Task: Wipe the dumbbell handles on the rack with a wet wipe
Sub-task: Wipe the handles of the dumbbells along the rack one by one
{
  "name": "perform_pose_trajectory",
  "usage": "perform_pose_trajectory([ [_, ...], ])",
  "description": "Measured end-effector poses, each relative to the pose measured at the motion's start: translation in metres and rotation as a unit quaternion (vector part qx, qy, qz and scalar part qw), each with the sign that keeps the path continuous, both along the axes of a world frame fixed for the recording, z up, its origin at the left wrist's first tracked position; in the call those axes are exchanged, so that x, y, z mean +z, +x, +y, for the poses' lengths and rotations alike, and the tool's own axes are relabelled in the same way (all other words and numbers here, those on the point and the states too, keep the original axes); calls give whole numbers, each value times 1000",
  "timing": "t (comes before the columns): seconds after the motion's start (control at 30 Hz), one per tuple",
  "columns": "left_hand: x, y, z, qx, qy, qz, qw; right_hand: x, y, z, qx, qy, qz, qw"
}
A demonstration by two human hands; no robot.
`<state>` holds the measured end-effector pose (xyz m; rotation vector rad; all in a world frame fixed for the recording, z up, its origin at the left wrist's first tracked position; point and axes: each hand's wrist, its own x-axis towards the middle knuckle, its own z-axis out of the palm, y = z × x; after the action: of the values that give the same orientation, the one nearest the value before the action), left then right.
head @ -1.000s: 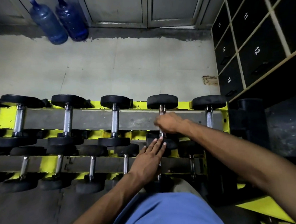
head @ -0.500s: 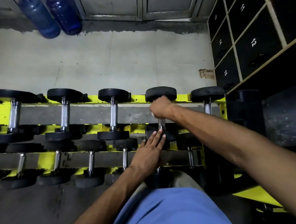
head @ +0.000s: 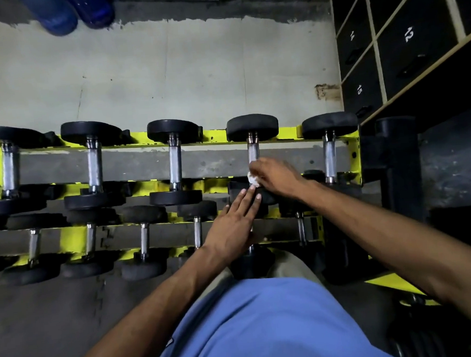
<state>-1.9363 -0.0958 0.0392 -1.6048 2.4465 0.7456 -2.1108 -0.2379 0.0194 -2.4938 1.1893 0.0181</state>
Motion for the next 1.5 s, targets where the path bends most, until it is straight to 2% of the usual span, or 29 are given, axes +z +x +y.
perform_pose_trajectory([
  [0.1, 3, 0, 0, -5, 9, -5, 1000, -15, -1, 2, -177, 5, -119, 977],
  [0.2, 6, 1, -2, -14, 13, -8, 1000, -28, 17, -10, -330, -9, -225, 917],
  [0.27, 7, 3, -2, -19, 17, -14, 1000, -40, 32, -17, -415, 3, -244, 877],
  [0.33, 9, 4, -2, -17, 25, -16, 999, -52, 39, -26, -489, 74, -261, 829],
  [0.37, 10, 5, -2, -18, 25, -16, 999, -53, 39, -33, -531, 160, -308, 773],
  [0.43, 11, 5, -1, -24, 28, -21, 999, -50, 40, -49, -566, 367, -444, 589],
  [0.47, 11, 5, -1, -26, 26, -26, 999, -50, 39, -55, -557, 425, -488, 520],
  [0.5, 10, 4, 0, -28, 22, -31, 999, -52, 39, -61, -544, 462, -507, 483],
  [0.63, 10, 3, -4, -28, 30, -39, 998, -56, 36, -63, -492, 549, -522, 430],
  [0.73, 18, 3, -6, -33, 43, -43, 998, -63, 29, -49, -477, 572, -515, 425],
  [0.83, 22, 2, -6, -32, 51, -43, 997, -61, 26, -48, -477, 574, -539, 391],
  [0.9, 22, 1, -7, -29, 47, -40, 998, -56, 30, -59, -504, 546, -565, 358],
  [0.93, 22, 0, -8, -27, 48, -38, 998, -54, 33, -64, -520, 532, -567, 352],
  [1.03, 20, 1, -7, -22, 51, -36, 998, -48, 47, -63, -569, 471, -551, 389],
  [1.07, 18, 2, -7, -22, 49, -33, 998, -51, 47, -58, -591, 423, -540, 423],
  [1.1, 15, 2, -6, -21, 44, -31, 998, -56, 47, -51, -604, 358, -531, 475],
  [1.17, 9, 3, -5, -20, 34, -28, 999, -58, 38, -34, -589, 183, -444, 650],
  [1.23, 5, 3, -2, -19, 27, -24, 999, -53, 29, -22, -493, 37, -330, 804],
  [1.3, 4, 4, 0, -21, 27, -23, 999, -44, 22, -16, -328, -100, -203, 917],
  [1.33, 4, 4, 0, -22, 28, -22, 999, -38, 19, -16, -221, -154, -135, 953],
  [1.4, 5, 3, -2, -22, 25, -23, 999, -33, 15, -26, -45, -220, -32, 974],
  [1.5, 4, 2, -4, -20, 19, -34, 999, -24, 14, -41, 0, -220, 69, 973],
])
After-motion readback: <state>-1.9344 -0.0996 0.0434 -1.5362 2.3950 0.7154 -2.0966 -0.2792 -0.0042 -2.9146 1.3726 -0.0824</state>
